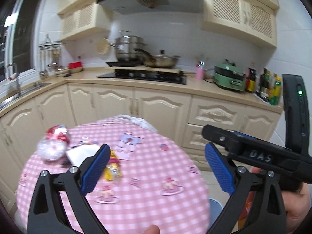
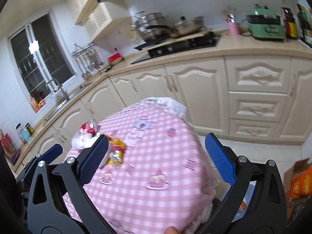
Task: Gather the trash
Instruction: 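Return both grippers to the table above the remaining trash, then grasp the white tissue with the left gripper while the right gripper grasps the yellow snack bag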
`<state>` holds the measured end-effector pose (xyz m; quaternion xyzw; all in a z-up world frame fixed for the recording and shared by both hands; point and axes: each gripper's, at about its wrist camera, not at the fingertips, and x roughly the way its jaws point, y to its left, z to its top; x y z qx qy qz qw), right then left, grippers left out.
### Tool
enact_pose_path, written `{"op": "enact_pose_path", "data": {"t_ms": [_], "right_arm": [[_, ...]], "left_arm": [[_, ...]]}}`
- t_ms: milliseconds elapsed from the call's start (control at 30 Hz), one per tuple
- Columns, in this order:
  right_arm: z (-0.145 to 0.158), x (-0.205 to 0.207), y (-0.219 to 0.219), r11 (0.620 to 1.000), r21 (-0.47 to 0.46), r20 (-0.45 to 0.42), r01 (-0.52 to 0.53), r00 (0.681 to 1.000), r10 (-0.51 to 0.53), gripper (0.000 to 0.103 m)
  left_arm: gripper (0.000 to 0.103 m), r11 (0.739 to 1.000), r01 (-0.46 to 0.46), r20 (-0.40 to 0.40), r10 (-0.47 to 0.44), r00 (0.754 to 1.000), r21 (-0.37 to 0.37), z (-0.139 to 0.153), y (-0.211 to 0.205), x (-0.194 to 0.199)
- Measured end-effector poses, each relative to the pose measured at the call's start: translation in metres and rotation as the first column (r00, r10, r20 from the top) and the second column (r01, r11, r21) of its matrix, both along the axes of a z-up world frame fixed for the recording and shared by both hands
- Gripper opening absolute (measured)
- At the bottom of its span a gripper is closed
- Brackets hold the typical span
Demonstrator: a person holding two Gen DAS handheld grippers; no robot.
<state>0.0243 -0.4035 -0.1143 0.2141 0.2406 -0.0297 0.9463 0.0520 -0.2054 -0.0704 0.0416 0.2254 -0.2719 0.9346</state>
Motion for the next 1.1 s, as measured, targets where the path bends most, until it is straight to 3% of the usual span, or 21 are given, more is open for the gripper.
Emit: {"op": "enact_pose_path", "data": {"t_ms": [233, 367, 500, 700, 900, 1033, 1067, 1100], "right_arm": [[0.025, 0.013, 0.039, 0.997, -0.054, 0.048, -0.054, 0.997, 0.056, 0.097], [0.020, 0.027, 0.060, 0.989, -0.117, 0.008, -0.089, 0.996, 0.091, 0.097], [-0.004, 0.051, 0.079, 0.979, -0.158, -0.076, -0.132, 0.990, 0.121, 0.097], [-0.053, 0.090, 0.090, 0.969, -0.165, -0.205, -0.184, 0.967, 0.149, 0.097], [-0.083, 0.116, 0.089, 0.965, -0.162, -0.283, -0.207, 0.946, 0.155, 0.097], [-0.097, 0.134, 0.090, 0.959, -0.163, -0.326, -0.233, 0.930, 0.171, 0.097], [-0.100, 0.139, 0.093, 0.956, -0.160, -0.335, -0.244, 0.925, 0.180, 0.097], [-0.102, 0.144, 0.096, 0.953, -0.157, -0.342, -0.258, 0.920, 0.193, 0.097]], "left_arm": [[0.095, 0.992, -0.126, 0.068, 0.126, 0.990, -0.013, 0.012, 0.059, 0.012], [0.095, 0.980, -0.199, 0.076, 0.199, 0.977, -0.007, 0.004, 0.095, 0.026], [0.095, 0.969, -0.246, 0.048, 0.246, 0.968, 0.008, -0.016, 0.121, 0.049], [0.095, 0.968, -0.239, -0.068, 0.244, 0.967, 0.071, -0.066, 0.127, 0.105], [0.095, 0.965, -0.217, -0.175, 0.241, 0.955, 0.144, -0.117, 0.111, 0.162], [0.093, 0.977, -0.194, -0.230, 0.208, 0.951, 0.084, -0.123, 0.115, 0.180], [0.079, 0.980, -0.183, -0.223, 0.196, 0.955, 0.078, -0.122, 0.115, 0.180], [0.053, 0.983, -0.162, -0.223, 0.178, 0.958, 0.092, -0.121, 0.111, 0.180]]}}
